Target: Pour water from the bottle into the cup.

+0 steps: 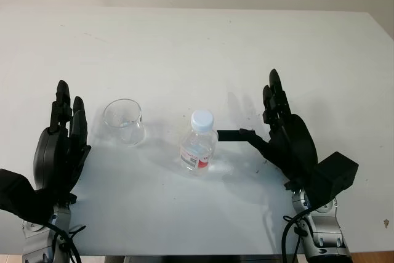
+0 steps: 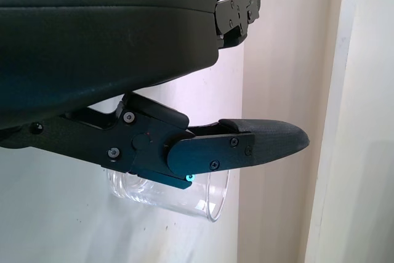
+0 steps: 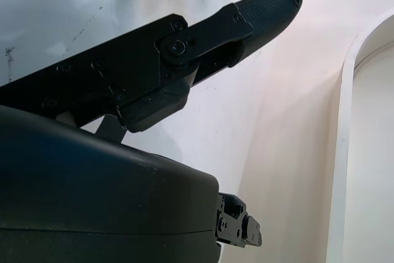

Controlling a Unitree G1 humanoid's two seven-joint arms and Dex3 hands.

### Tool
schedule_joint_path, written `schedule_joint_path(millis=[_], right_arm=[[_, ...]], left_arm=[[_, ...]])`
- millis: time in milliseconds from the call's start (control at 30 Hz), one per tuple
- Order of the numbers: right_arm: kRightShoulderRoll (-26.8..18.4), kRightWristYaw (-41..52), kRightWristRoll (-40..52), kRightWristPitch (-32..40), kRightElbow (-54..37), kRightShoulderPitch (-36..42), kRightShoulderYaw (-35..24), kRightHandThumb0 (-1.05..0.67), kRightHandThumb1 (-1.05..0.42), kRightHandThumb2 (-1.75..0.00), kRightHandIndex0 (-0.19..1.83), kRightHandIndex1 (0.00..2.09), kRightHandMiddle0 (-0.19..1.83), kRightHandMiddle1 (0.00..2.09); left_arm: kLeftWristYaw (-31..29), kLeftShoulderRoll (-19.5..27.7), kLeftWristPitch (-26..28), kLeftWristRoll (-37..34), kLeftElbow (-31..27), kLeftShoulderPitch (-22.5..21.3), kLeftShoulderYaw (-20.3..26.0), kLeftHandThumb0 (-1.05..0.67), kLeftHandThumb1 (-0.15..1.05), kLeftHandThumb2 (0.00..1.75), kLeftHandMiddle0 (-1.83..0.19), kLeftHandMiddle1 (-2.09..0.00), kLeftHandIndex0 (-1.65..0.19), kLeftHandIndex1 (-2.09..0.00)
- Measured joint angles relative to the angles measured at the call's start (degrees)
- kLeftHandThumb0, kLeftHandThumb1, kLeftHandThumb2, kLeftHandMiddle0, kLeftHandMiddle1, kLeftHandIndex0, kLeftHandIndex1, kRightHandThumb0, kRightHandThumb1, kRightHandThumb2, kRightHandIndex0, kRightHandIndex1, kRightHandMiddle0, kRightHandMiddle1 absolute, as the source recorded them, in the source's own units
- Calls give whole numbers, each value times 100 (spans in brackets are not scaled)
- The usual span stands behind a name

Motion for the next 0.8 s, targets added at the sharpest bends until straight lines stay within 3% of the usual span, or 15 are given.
schedule_joint_path(millis=[333,800], right_arm=[[-27,213,-8,-29,95,-135,59,-98,-93,-5,-19,0,-19,0],[-781,2418,634,98,-55,-487,552,-93,-90,-5,-19,0,-19,0]], left_arm=[[-6,0,-1,3,14,-16,0,-78,105,47,18,-6,18,-4],[34,-8,-56,47,151,-118,-4,-77,105,49,18,-6,18,-4]])
